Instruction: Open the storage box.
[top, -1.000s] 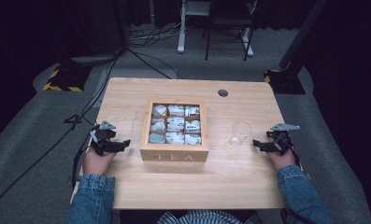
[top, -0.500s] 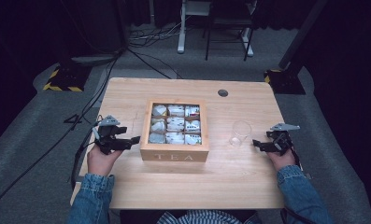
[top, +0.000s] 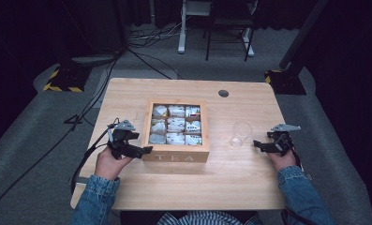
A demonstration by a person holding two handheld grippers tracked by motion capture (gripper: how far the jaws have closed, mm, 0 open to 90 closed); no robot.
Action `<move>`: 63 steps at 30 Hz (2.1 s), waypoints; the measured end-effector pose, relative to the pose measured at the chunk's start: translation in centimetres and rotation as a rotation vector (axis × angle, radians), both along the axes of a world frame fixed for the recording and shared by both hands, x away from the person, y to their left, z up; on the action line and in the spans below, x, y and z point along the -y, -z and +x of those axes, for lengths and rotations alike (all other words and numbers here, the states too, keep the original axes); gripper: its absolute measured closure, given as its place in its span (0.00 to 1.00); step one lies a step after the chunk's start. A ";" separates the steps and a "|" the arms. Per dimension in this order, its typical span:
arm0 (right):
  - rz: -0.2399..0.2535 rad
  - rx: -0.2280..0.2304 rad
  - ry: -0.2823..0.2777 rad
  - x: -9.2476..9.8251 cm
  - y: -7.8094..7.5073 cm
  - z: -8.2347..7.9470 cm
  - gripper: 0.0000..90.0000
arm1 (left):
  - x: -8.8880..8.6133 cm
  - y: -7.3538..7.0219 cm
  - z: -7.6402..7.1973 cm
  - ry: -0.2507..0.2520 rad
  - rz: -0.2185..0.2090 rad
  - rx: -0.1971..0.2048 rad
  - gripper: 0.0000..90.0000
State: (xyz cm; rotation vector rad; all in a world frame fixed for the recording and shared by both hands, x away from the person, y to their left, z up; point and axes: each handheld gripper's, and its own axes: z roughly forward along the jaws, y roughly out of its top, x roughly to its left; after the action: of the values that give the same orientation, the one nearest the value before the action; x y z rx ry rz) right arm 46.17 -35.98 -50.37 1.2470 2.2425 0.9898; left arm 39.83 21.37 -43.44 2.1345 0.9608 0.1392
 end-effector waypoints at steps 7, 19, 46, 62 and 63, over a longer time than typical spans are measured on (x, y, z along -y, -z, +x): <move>0.001 0.002 0.002 0.0 0.0 0.0 0.18 | 0.8 0.4 -0.1 0.054 0.064 -0.018 0.13; 0.000 0.003 0.004 0.0 0.0 0.0 0.19 | 1.7 0.1 -1.0 0.076 0.234 0.053 0.28; 0.002 0.003 0.007 0.0 0.0 0.0 0.19 | 1.4 -3.2 -2.4 0.002 0.204 0.211 0.33; 0.000 0.004 0.013 0.0 0.0 -0.1 0.19 | 1.6 -5.5 -1.3 -0.042 0.123 0.295 0.33; 0.000 0.004 0.013 0.0 0.0 -0.1 0.19 | 1.6 -5.5 -1.3 -0.042 0.123 0.295 0.33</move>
State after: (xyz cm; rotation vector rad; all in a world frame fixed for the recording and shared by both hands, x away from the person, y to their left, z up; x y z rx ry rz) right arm 46.10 -35.95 -50.38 1.2569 2.2288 0.9871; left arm 38.57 19.81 -37.98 2.1293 0.8401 0.5309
